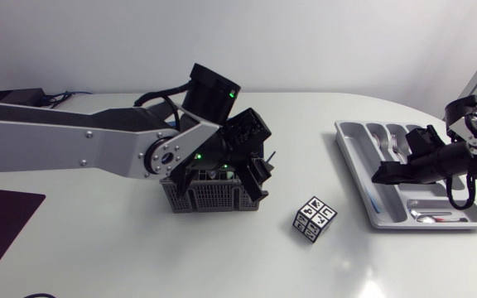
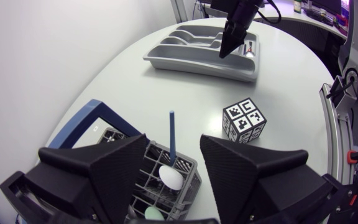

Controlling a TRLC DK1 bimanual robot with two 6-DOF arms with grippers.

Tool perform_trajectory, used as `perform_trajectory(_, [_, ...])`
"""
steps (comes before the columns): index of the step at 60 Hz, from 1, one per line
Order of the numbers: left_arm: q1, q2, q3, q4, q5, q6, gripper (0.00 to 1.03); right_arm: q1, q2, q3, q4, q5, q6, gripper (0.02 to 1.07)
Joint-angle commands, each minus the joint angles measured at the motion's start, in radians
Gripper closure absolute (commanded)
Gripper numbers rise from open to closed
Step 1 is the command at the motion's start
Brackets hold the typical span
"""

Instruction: Transfer all utensils from the basket to the drawer tray.

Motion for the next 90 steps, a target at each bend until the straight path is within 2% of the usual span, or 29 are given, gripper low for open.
perform_trajectory(1, [-0.020,0.030,-0.026,0.032,-0.013,0.023,0.43,0.020,-0.022,-0.029,0.011,0.006,-0.011,0.09])
perform_trajectory(7, [-0.028,0.044,-0.024,0.062,-0.024,0.020,0.46,0.029,-0.048,-0.039,0.013,0.004,-0.008,0.09])
perform_trajectory(35, [-0.028,0.077,-0.009,0.113,-0.027,0.006,0.88,0.068,-0.143,-0.087,0.013,0.006,-0.002,0.08])
perform_trajectory(43, [-0.028,0.083,-0.003,0.116,-0.027,0.002,0.97,0.072,-0.157,-0.093,0.013,0.006,-0.002,0.08])
perform_trajectory(67, [-0.014,0.020,0.009,0.113,-0.024,-0.040,1.00,0.126,-0.232,-0.116,-0.001,0.014,0.003,0.08])
perform_trajectory(90, [0.007,-0.145,0.072,0.024,0.040,-0.146,1.00,0.210,-0.344,-0.133,-0.018,0.020,0.004,0.08])
